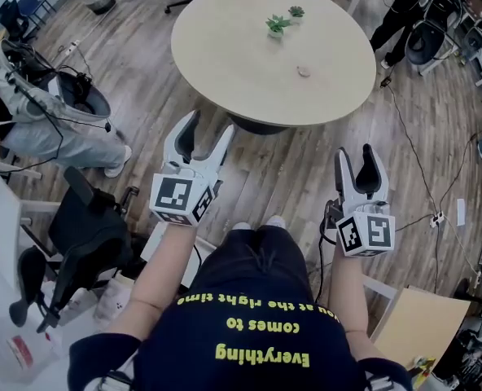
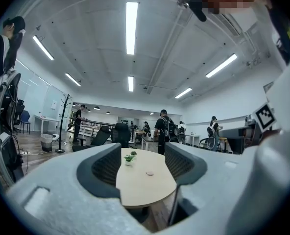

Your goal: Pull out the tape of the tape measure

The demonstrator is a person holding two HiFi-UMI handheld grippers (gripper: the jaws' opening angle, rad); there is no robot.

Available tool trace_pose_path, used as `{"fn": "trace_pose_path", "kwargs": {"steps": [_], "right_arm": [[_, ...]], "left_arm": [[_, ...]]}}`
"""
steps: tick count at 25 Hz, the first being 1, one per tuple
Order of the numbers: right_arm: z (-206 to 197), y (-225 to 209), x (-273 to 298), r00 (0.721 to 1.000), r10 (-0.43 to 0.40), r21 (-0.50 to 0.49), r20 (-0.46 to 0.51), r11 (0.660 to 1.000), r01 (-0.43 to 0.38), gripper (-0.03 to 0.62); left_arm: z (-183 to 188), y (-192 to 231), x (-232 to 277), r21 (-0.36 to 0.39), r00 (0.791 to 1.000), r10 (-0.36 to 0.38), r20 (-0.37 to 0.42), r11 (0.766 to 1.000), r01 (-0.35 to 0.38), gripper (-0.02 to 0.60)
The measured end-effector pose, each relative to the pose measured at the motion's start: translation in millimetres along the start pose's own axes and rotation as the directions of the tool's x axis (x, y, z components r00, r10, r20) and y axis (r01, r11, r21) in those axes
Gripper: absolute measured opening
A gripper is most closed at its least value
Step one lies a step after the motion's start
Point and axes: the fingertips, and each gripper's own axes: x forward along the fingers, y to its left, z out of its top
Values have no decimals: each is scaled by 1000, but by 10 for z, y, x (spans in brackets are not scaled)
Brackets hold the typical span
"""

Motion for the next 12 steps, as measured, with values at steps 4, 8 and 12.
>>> {"fn": "trace_pose_path", "kwargs": {"steps": [4,8,12], "right_arm": [[-32,-50,142,1000,7,-7,-9,1000,-7,252],[-43,-188,329,1000,19,-5,-11,1000,-19,258],[-65,-416,584,999,33,5,-7,999,-33,256]], "left_arm": [[-63,97,92,-5,1000,19,-12,1000,-19,287],[-86,121,250,1,999,34,-22,999,-34,288],[-91,131,506,6,998,59,-25,998,-59,289]]}}
